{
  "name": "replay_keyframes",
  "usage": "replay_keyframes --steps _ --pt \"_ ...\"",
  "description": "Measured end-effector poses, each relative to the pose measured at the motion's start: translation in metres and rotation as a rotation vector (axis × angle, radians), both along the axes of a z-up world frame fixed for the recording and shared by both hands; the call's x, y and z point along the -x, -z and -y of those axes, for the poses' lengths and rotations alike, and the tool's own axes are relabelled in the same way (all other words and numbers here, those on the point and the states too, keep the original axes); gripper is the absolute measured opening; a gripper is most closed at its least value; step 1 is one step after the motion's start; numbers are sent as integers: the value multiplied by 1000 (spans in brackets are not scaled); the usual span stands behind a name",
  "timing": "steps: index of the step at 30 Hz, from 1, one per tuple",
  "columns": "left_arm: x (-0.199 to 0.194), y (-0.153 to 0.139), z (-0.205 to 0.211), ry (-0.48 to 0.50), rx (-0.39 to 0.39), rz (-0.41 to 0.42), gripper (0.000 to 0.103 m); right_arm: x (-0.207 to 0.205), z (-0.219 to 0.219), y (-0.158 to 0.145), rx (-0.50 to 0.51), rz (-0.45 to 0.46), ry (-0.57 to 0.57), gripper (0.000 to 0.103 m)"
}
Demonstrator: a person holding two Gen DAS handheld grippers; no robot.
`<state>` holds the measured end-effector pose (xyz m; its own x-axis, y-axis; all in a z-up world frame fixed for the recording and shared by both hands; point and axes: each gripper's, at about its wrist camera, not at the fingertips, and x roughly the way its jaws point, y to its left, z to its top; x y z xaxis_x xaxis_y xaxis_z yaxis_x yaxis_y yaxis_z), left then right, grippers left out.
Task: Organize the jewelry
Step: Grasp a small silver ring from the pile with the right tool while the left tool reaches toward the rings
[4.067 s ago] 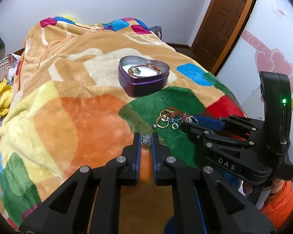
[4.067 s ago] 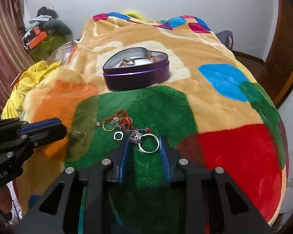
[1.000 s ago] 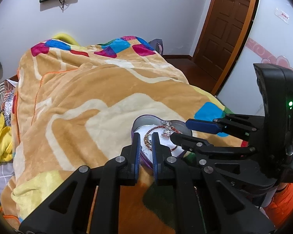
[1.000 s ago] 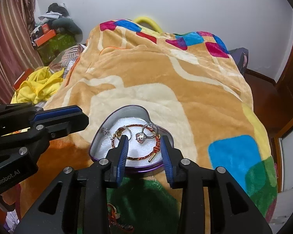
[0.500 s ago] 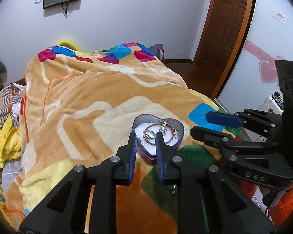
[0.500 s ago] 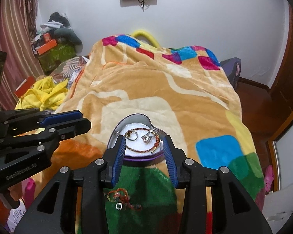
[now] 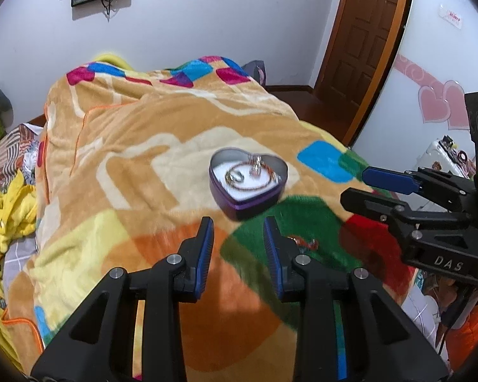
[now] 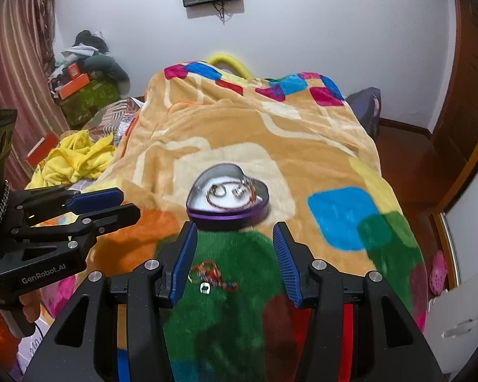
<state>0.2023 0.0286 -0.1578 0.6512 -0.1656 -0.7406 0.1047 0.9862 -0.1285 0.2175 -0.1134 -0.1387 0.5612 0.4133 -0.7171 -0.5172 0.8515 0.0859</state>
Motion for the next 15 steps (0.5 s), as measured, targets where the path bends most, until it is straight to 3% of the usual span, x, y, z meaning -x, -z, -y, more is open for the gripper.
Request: replay_keyframes --steps 15 --pt "12 39 4 20 7 -79 31 13 11 52 3 -158 26 46"
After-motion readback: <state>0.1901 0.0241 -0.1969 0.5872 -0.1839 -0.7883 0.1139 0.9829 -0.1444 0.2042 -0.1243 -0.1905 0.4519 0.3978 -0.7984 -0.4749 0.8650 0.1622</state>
